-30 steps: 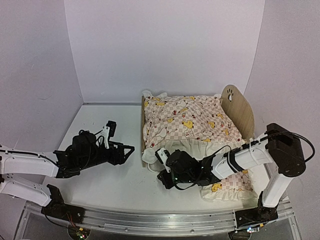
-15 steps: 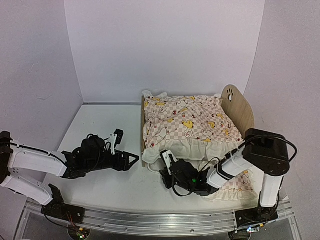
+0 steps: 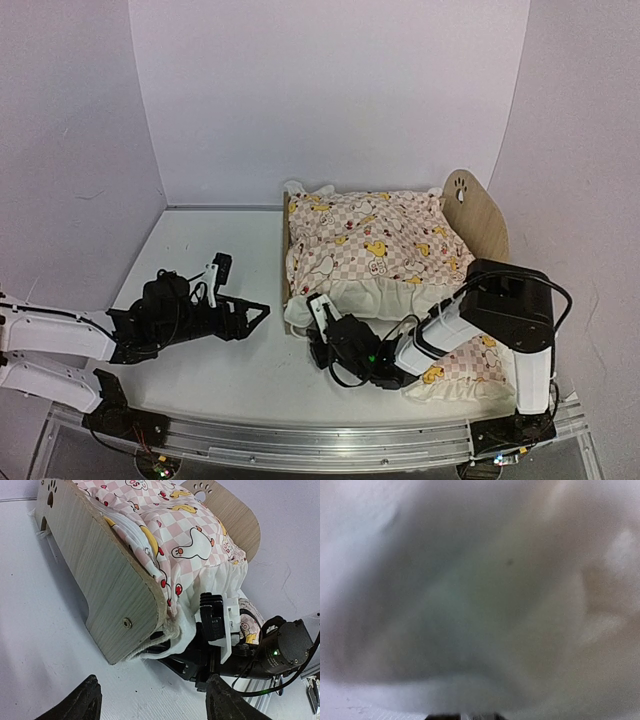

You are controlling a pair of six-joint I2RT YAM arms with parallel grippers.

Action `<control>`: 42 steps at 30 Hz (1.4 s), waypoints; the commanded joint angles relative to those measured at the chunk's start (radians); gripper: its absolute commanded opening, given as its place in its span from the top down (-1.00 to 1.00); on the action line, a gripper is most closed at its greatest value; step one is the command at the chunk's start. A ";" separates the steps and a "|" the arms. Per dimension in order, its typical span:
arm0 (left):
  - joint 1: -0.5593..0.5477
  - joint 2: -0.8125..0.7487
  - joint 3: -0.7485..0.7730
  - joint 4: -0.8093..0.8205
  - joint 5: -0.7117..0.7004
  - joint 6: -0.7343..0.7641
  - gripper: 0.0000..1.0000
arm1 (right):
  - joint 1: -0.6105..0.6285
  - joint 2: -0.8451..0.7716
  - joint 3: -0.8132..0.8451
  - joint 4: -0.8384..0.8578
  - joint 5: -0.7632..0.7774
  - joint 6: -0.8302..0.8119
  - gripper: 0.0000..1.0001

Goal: Set up the pet bed

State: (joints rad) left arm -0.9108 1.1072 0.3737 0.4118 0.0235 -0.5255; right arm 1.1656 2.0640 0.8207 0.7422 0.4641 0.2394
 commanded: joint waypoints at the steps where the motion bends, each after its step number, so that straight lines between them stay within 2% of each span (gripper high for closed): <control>1: -0.002 -0.033 -0.003 0.048 -0.013 0.002 -0.42 | -0.007 -0.071 0.004 0.018 0.021 -0.005 0.50; 7: -0.002 -0.057 -0.008 0.047 -0.008 0.005 -0.42 | -0.007 0.019 0.112 0.008 0.047 -0.016 0.51; 20: -0.001 -0.156 -0.032 0.038 -0.014 0.013 -0.42 | -0.028 0.134 0.173 -0.033 0.029 0.020 0.53; 25: -0.003 -0.177 -0.033 0.031 -0.014 0.017 -0.42 | -0.028 0.147 0.215 -0.132 0.018 0.037 0.47; 29: -0.002 -0.211 -0.036 0.013 -0.014 0.019 -0.43 | -0.029 0.139 0.241 -0.294 0.062 0.078 0.66; 31: -0.002 -0.224 -0.034 0.005 -0.044 0.021 -0.43 | -0.028 0.147 0.245 -0.345 0.068 0.085 0.68; 37: -0.002 -0.249 -0.015 -0.022 -0.044 0.034 -0.45 | -0.027 0.183 0.315 -0.473 0.010 0.074 0.60; 42: -0.002 -0.286 -0.009 -0.047 -0.050 0.038 -0.45 | -0.029 0.209 0.366 -0.520 0.005 0.070 0.83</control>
State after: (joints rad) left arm -0.9108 0.8631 0.3378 0.3759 -0.0040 -0.5083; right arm 1.1450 2.2108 1.1576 0.3820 0.5198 0.3122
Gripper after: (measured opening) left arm 0.725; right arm 0.134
